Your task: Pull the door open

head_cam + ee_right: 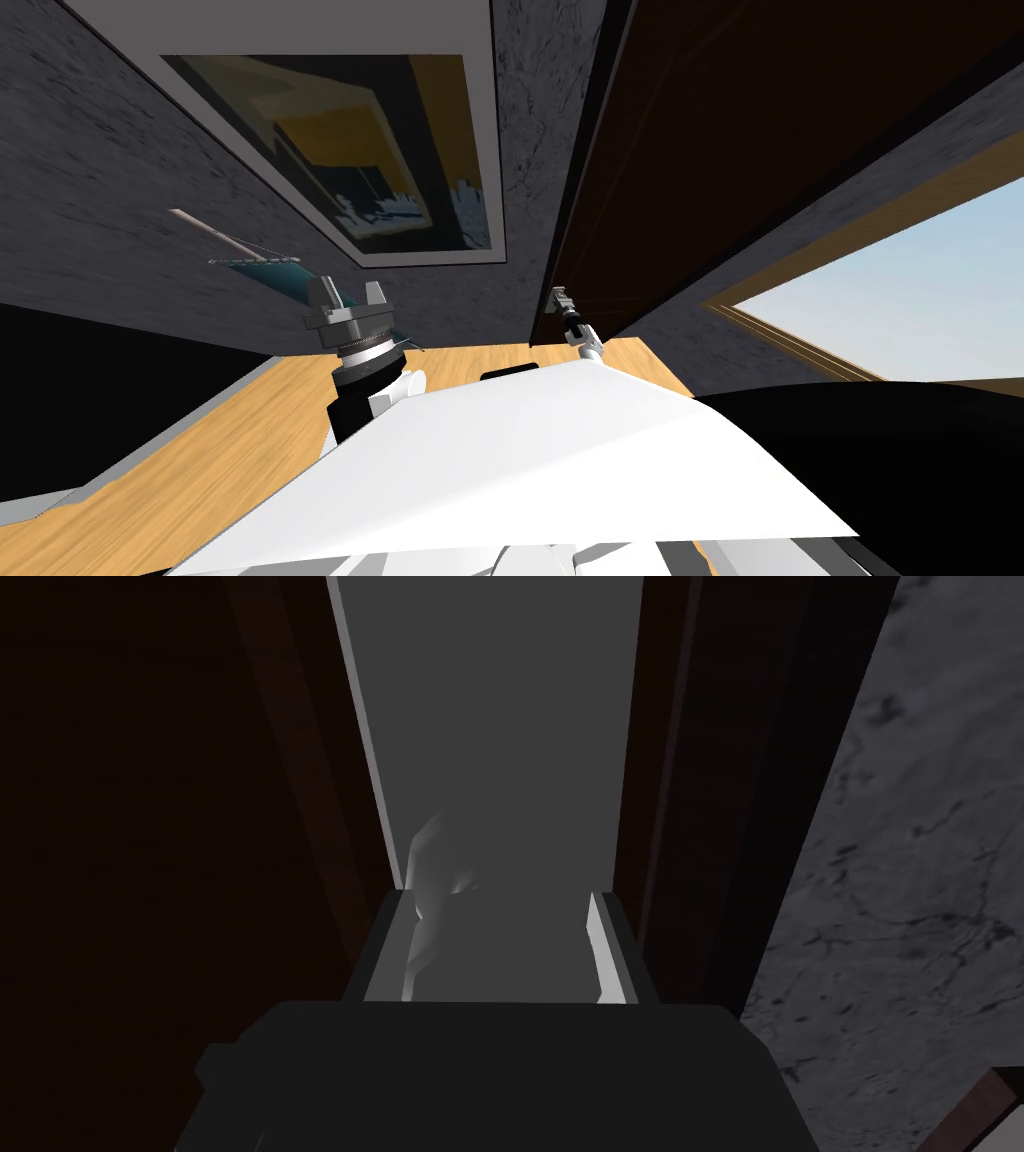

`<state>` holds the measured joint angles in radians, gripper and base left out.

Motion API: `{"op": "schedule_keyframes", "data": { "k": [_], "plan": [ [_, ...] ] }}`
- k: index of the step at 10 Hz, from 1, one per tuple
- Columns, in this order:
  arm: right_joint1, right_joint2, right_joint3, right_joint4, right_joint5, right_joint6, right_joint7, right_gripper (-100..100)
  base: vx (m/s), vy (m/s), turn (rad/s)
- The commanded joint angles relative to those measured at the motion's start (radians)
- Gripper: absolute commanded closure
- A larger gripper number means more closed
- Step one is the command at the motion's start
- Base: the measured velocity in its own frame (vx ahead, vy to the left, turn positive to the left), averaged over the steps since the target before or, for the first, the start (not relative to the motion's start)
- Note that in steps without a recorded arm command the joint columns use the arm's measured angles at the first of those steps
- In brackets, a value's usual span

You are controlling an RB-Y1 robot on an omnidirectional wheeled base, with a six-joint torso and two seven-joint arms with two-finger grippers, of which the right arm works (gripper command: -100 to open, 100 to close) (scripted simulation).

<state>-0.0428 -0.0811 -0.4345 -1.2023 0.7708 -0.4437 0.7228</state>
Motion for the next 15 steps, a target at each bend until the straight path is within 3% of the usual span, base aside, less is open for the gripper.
{"op": "schedule_keyframes", "data": {
  "k": [1,9,10,12,13,15],
  "plan": [
    [0.005,-0.003,0.007,-0.004,-0.022,-0.001,-0.039,100,-0.021,-0.016,0.035],
    [0.038,-0.026,0.046,-0.031,-0.152,0.004,-0.236,100,-0.025,-0.014,0.041],
    [0.038,-0.026,0.046,-0.031,-0.152,0.004,-0.242,100,-0.021,-0.011,0.023],
    [0.051,-0.035,0.06,-0.041,-0.202,0.006,-0.305,100,-0.031,-0.018,0.052],
    [0.051,-0.035,0.06,-0.041,-0.202,0.006,-0.315,100,-0.024,-0.016,0.027],
    [0.065,-0.044,0.076,-0.053,-0.257,0.008,-0.377,100,-0.025,-0.015,0.049]
  ]
}}
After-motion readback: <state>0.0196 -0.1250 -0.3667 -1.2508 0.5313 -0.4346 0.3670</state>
